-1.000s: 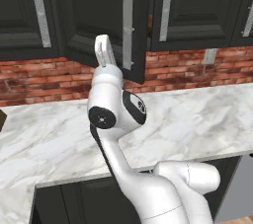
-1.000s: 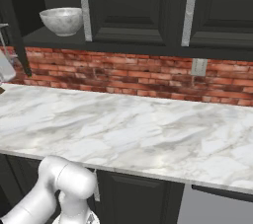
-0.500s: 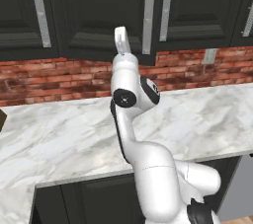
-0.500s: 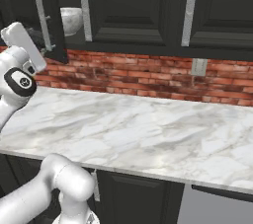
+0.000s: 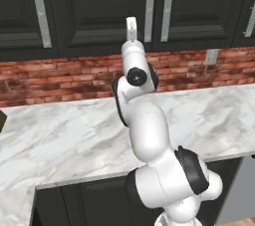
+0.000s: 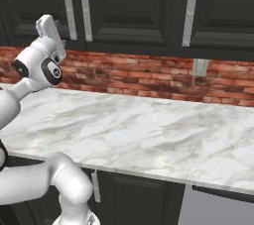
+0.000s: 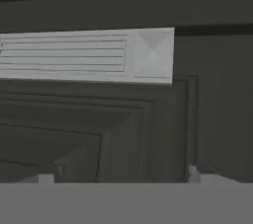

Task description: Open the cabinet. Pick the bowls from the counter and place them in the cabinet. Then close the cabinet.

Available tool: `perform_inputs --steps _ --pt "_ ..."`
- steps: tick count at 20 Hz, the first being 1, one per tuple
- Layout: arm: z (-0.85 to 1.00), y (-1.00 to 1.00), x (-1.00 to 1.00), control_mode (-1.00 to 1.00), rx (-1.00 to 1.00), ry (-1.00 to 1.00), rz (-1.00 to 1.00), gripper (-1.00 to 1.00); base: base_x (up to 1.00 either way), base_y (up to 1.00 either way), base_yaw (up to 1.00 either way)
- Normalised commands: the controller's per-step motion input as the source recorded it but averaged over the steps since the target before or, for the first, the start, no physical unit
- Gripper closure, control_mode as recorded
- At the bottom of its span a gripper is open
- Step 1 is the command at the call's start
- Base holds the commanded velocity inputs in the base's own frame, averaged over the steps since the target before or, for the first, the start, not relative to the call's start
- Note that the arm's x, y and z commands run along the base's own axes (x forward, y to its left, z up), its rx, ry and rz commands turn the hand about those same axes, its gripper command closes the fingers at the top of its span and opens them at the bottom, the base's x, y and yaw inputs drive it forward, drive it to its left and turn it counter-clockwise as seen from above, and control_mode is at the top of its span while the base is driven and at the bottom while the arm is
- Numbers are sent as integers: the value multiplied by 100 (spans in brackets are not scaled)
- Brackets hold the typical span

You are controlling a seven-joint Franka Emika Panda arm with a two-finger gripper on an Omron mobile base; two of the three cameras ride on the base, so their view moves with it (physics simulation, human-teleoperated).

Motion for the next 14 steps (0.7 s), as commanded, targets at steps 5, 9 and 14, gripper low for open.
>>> perform_inputs --steps 5,9,14 --pt "0 -42 100 -100 11 14 18 -100 0 0 0" --pt "0 -30 100 -100 7 16 19 -100 0 0 0" --pt "0 -10 100 -100 2 16 11 -100 0 0 0"
